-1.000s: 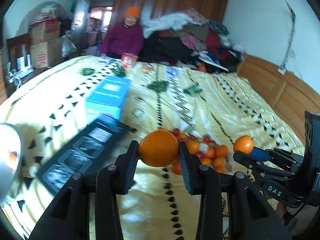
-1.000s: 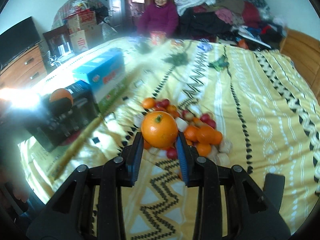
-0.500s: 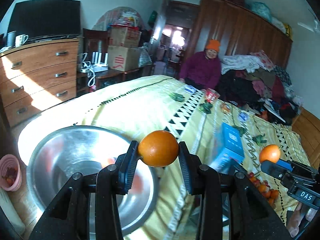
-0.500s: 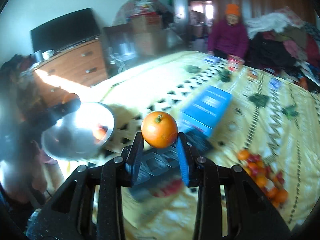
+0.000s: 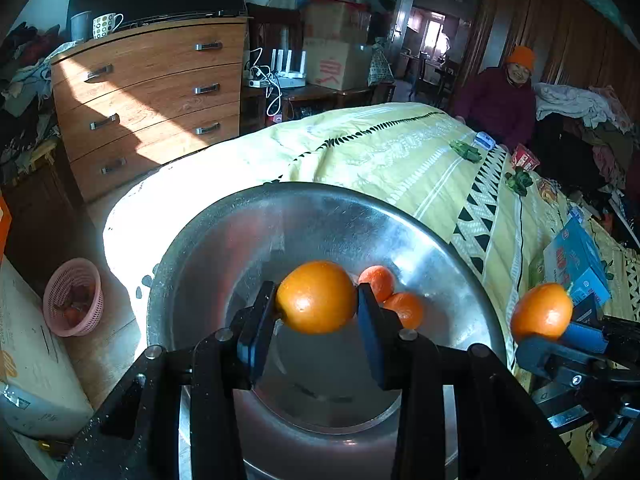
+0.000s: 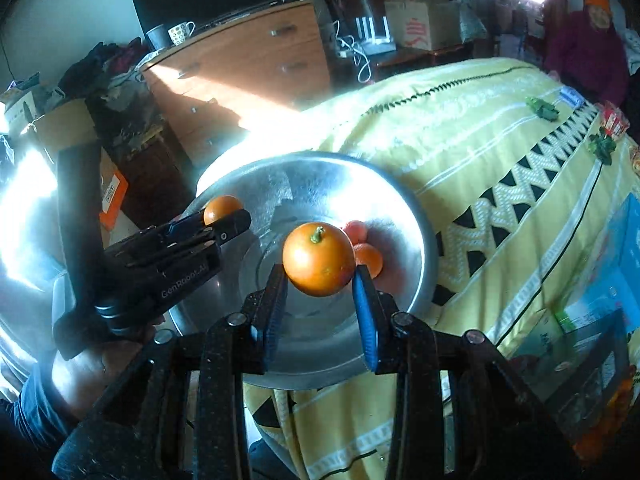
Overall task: Organize fruits
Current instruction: 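Open the left tool over the bowl while the right tool releases its orange, then bring both empty tools back to the fruit pile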
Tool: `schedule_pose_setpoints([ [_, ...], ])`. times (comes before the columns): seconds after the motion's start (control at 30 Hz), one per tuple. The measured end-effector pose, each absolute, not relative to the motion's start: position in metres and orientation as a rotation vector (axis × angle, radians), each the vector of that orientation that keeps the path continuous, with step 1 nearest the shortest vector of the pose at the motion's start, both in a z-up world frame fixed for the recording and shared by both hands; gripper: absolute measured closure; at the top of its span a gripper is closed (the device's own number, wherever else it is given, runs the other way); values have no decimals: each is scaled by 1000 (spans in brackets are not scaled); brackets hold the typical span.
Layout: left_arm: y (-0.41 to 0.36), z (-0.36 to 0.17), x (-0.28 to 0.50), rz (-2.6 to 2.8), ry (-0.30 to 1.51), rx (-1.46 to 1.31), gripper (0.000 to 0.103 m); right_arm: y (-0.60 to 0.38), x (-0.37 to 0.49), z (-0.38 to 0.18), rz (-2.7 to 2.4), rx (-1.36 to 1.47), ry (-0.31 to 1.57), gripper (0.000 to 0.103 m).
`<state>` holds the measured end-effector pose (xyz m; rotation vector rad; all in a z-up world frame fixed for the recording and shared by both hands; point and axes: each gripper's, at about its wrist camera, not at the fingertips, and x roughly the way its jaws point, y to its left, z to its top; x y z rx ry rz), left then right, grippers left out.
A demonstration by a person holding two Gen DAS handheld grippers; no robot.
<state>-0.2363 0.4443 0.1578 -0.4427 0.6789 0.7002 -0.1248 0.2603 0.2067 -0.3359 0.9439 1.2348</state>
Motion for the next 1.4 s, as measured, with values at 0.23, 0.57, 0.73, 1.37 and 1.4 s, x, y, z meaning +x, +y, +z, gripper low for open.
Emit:
schedule_pose_setpoints([
  [0.23,454,144,-234,701,712,-449,62,271,-126,187,1219,-340,1019,69],
  [0.57,450,134,-228,658,736,-462,53,278,-132,183,1177,-382,1001,69],
  [0.73,447,139,-230,672,712,-449,28,273,-135,189,1138,-407,951,68],
  [1.37,374,217,-242,588,536,-378,24,147,-147,298,769,-372,482,4],
  [1.4,368,221,-240,579,527,-370,24,138,-144,302,744,-363,475,2],
])
